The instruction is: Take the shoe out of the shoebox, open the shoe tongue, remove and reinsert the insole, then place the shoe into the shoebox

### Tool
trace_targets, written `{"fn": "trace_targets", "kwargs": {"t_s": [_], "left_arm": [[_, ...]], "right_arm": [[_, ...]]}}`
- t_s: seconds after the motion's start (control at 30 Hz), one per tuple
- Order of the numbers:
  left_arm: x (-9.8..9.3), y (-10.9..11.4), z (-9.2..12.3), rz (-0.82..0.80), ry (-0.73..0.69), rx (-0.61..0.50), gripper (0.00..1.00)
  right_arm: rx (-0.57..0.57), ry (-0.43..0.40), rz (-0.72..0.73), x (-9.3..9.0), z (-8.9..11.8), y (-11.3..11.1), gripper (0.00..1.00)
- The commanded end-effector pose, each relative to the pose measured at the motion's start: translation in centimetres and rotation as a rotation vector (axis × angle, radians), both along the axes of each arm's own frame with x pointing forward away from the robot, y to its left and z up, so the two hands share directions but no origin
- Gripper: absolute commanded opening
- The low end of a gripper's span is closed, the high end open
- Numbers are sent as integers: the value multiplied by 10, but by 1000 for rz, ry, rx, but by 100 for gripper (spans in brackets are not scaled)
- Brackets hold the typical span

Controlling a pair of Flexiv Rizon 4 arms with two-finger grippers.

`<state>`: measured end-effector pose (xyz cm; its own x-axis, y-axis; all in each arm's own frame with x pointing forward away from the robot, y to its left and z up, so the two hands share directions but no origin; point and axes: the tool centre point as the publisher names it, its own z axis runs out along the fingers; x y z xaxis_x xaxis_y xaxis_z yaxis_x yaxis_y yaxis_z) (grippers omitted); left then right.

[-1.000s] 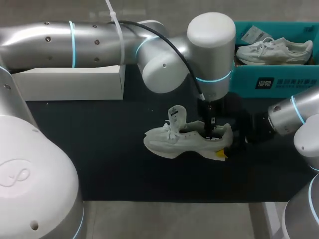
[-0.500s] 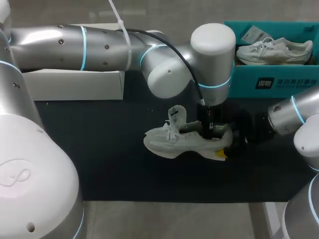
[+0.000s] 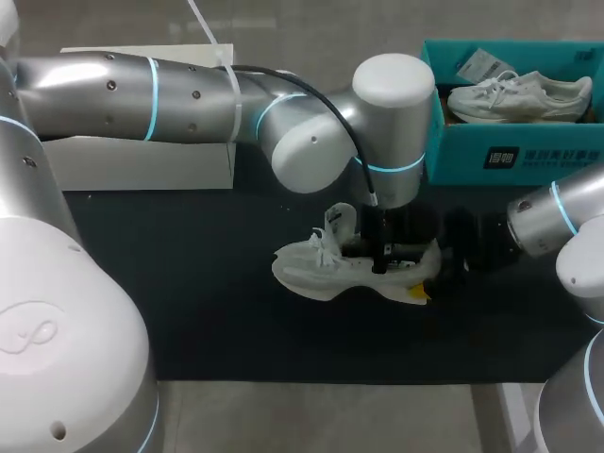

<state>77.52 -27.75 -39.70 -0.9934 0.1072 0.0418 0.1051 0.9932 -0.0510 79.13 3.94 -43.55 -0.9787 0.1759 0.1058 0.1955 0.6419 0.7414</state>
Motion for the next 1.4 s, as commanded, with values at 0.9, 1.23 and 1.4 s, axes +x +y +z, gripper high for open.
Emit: {"fn": "trace_targets", "kwargs": {"t_s": [0.9, 1.23, 1.4], "left_arm": [[-5, -14, -36, -83, 62, -77, 38], [-2, -21, -57, -77, -35, -92, 24], [3, -22, -70, -64, -88, -117, 24]], "right_arm": [[-3, -1, -2, 0, -4, 1, 0], [-3, -1, -2, 0, -4, 1, 0], [-3, -1, -2, 0, -4, 1, 0]]}}
